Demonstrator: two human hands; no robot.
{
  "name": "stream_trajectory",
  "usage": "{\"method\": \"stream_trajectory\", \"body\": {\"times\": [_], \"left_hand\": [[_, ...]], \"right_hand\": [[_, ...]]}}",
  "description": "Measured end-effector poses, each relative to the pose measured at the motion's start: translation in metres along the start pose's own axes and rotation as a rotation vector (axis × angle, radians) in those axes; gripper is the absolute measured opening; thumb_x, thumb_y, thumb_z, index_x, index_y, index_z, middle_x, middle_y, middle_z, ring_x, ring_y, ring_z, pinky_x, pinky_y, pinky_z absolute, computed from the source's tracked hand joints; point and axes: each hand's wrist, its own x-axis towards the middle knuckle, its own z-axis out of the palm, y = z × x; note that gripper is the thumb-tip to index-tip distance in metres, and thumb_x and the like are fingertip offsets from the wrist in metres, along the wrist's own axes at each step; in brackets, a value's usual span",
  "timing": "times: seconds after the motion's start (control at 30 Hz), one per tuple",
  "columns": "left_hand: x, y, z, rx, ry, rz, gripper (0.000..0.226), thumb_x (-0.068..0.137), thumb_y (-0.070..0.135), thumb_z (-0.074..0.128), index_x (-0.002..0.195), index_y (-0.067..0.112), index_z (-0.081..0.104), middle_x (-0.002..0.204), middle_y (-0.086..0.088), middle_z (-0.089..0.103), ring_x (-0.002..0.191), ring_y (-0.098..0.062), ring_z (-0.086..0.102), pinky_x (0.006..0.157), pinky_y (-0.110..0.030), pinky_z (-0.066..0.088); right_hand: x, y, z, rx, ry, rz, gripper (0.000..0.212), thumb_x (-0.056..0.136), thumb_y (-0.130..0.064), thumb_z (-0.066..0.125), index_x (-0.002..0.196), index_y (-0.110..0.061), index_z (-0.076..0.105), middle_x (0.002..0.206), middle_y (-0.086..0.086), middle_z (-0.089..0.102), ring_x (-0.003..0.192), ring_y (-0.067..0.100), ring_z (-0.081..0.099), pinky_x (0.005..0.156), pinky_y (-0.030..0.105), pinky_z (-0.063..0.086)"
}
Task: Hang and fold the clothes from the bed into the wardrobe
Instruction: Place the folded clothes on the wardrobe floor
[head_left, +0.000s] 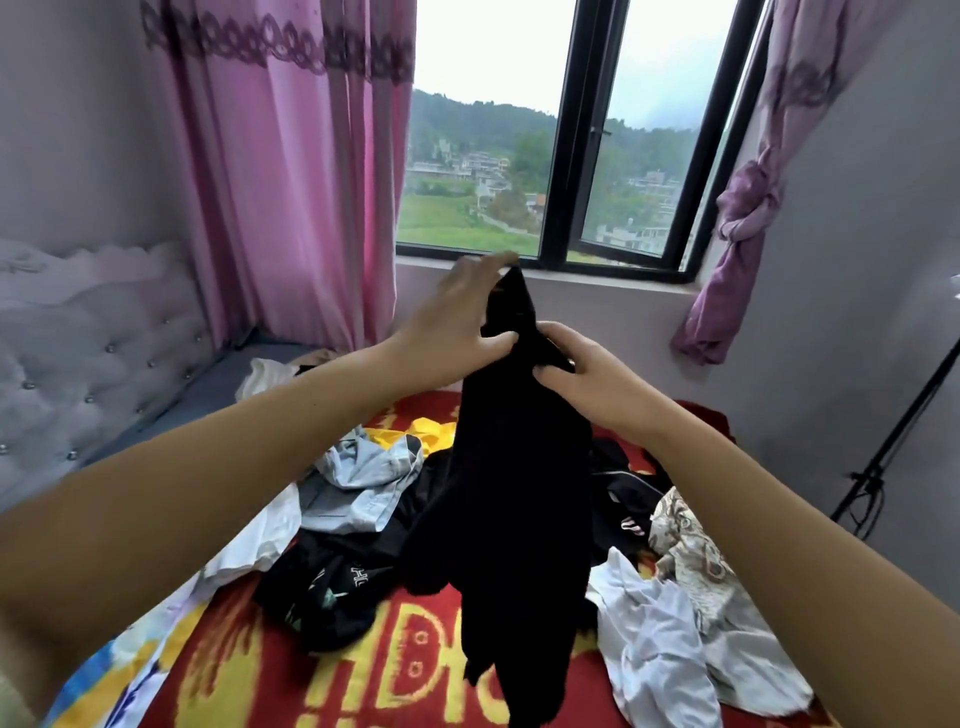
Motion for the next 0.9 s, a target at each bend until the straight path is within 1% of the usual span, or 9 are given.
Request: {"method": "stream_trajectory", "body": {"times": [0.1,0.13,0.2,0.27,0.33,0.47,0.63,0.73,0.9], "left_hand": [[0.015,-0.003,-0.012,0.504,-0.174,0.256,0.088,0.08,0.05,0.067,0.15,0.027,0.02,0.153,-0.004,0.027,0.143,-0.022,0.019,0.117,-0.038,0.003],[0.019,-0.003,-0.013,0.444,-0.289,0.221,0.078,0.08,0.051,0.067,0.146,0.028,0.031,0.143,-0.002,0.043,0.136,-0.022,0.034,0.114,-0.029,0.016],[0.023,-0.004,-0.01,0.242,-0.442,0.112,0.045,0.082,0.042,0.069,0.121,0.021,0.06,0.098,0.006,0.065,0.095,-0.012,0.06,0.077,-0.019,0.04],[0.025,-0.01,-0.009,0.123,-0.509,0.048,0.013,0.085,0.033,0.068,0.087,0.021,0.069,0.065,0.015,0.059,0.061,0.0,0.054,0.058,-0.018,0.038],[0.026,-0.011,-0.011,0.06,-0.558,0.037,0.016,0.086,0.031,0.067,0.07,0.03,0.063,0.052,0.019,0.054,0.049,0.002,0.048,0.052,-0.013,0.037],[0.032,-0.002,-0.015,-0.078,-0.596,0.042,0.005,0.086,0.025,0.066,0.084,0.028,0.069,0.067,0.018,0.065,0.06,0.002,0.06,0.055,-0.01,0.044],[0.034,0.004,-0.019,-0.158,-0.692,0.02,0.014,0.089,0.017,0.063,0.1,0.021,0.07,0.086,0.009,0.071,0.075,-0.006,0.068,0.063,-0.014,0.049],[0.03,0.006,-0.015,-0.138,-0.765,0.033,0.017,0.089,0.013,0.062,0.1,0.023,0.07,0.086,0.012,0.071,0.076,-0.005,0.068,0.063,-0.013,0.048],[0.034,0.005,-0.037,-0.173,-0.685,0.035,0.022,0.088,0.008,0.06,0.098,0.024,0.071,0.09,0.007,0.071,0.081,-0.009,0.067,0.074,-0.019,0.053]], "right_hand": [[0.004,-0.004,0.001,0.038,-0.035,-0.05,0.044,0.092,0.0,0.045,0.119,-0.032,0.058,0.107,-0.009,0.065,0.087,0.0,0.062,0.076,0.016,0.047],[0.004,-0.004,0.002,0.025,-0.033,-0.049,0.043,0.092,-0.001,0.045,0.118,-0.032,0.058,0.103,-0.011,0.066,0.08,-0.003,0.062,0.071,0.014,0.046],[0.0,-0.001,0.003,0.023,-0.009,-0.038,0.037,0.093,-0.006,0.049,0.113,-0.037,0.057,0.092,-0.014,0.064,0.066,-0.003,0.059,0.062,0.014,0.045],[-0.006,0.004,0.005,0.027,0.002,-0.029,0.031,0.093,-0.012,0.054,0.104,-0.041,0.056,0.084,-0.014,0.062,0.063,0.001,0.057,0.059,0.017,0.045],[-0.015,0.012,0.01,-0.014,-0.017,-0.02,0.029,0.089,-0.016,0.059,0.106,-0.038,0.054,0.084,-0.011,0.061,0.065,0.002,0.055,0.061,0.02,0.045],[-0.032,0.03,0.026,0.013,-0.086,0.102,0.042,0.079,-0.018,0.066,0.112,-0.037,0.05,0.085,-0.011,0.063,0.075,0.001,0.06,0.071,0.026,0.05],[-0.055,0.055,0.034,0.227,-0.253,0.147,0.041,0.083,0.002,0.061,0.084,-0.038,0.059,0.069,-0.019,0.055,0.067,-0.004,0.051,0.061,0.013,0.042],[-0.063,0.068,0.047,0.216,-0.346,0.168,0.018,0.079,-0.009,0.065,0.074,-0.025,0.057,0.072,-0.011,0.051,0.071,0.002,0.049,0.065,0.02,0.04],[-0.072,0.102,0.062,0.203,-0.161,0.177,0.025,0.083,-0.01,0.066,0.073,-0.034,0.065,0.071,-0.018,0.061,0.072,-0.002,0.056,0.071,0.022,0.044]]}}
